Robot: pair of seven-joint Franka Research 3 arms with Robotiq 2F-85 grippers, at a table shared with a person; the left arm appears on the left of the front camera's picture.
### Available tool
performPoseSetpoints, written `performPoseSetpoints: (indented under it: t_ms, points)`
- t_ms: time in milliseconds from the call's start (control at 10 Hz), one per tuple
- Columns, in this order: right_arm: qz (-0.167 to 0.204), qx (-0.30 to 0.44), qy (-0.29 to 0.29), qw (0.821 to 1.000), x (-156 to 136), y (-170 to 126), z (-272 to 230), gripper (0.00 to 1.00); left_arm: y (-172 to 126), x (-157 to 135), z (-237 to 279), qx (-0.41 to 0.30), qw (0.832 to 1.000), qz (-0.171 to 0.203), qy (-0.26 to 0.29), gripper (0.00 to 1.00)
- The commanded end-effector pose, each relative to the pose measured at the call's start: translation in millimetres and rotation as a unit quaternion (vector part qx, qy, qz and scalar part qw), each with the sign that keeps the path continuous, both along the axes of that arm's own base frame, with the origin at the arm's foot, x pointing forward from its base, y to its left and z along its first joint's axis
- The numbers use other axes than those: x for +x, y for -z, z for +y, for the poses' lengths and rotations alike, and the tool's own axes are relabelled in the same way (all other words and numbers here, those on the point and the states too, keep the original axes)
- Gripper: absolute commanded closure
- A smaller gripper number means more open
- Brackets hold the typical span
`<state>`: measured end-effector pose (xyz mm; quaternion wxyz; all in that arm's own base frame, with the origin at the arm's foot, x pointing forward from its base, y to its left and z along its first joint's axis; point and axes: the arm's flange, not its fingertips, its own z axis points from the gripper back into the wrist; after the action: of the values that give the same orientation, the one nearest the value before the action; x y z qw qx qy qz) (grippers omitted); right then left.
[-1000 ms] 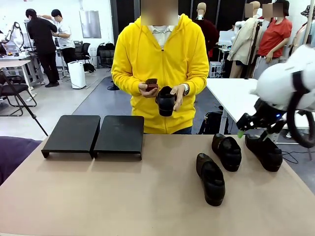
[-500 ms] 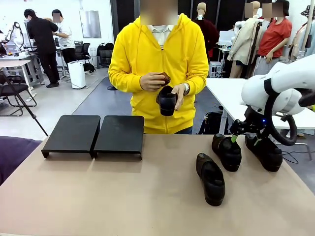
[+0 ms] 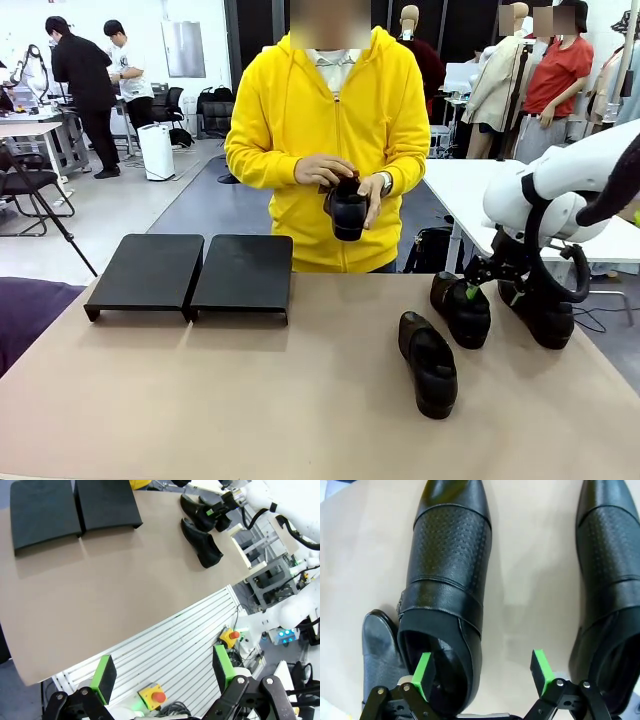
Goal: Organize the shoes by placing them on the stand.
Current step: Pick up one Shoe and place it in the middle of the table.
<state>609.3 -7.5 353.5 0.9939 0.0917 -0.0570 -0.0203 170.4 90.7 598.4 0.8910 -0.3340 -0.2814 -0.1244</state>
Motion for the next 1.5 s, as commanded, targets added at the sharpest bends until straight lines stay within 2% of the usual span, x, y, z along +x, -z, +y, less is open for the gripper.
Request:
performPoseSetpoints:
  t_ms: [0,100,200,300,1100,1300,1400]
  points:
    - [-0.004,0.007,-0.005,1.000,8.4,4.0,5.7,0.00,0.1,-0.5,1.5,-0.005,1.000,-0.005,0.009,0.00]
    - [0.002,-0.003,0.004,1.000,9.2,9.2,10.8,0.00,0.1,-0.5,1.5,-0.005,1.000,-0.005,0.009,0.00]
    - [0.008,-0.003,0.000,1.000,10.5,11.5,13.2,0.58,0.1,-0.5,1.5,-0.005,1.000,-0.005,0.009,0.00]
    - [0.010,0.005,-0.004,1.000,10.9,11.4,15.4,1.00,0.1,-0.5,1.5,-0.005,1.000,-0.005,0.009,0.00]
    - [0.001,-0.001,0.000,1.000,5.6,4.1,13.9,1.00,0.1,-0.5,1.5,-0.005,1.000,-0.005,0.009,0.00]
    - [0.003,0.007,-0.002,1.000,-0.3,-8.5,11.7,1.00,0.1,-0.5,1.5,-0.005,1.000,-0.005,0.009,0.00]
    - [-0.003,0.013,0.000,1.000,-10.8,-29.7,11.1,1.00,0.1,-0.5,1.5,-0.005,1.000,-0.005,0.009,0.00]
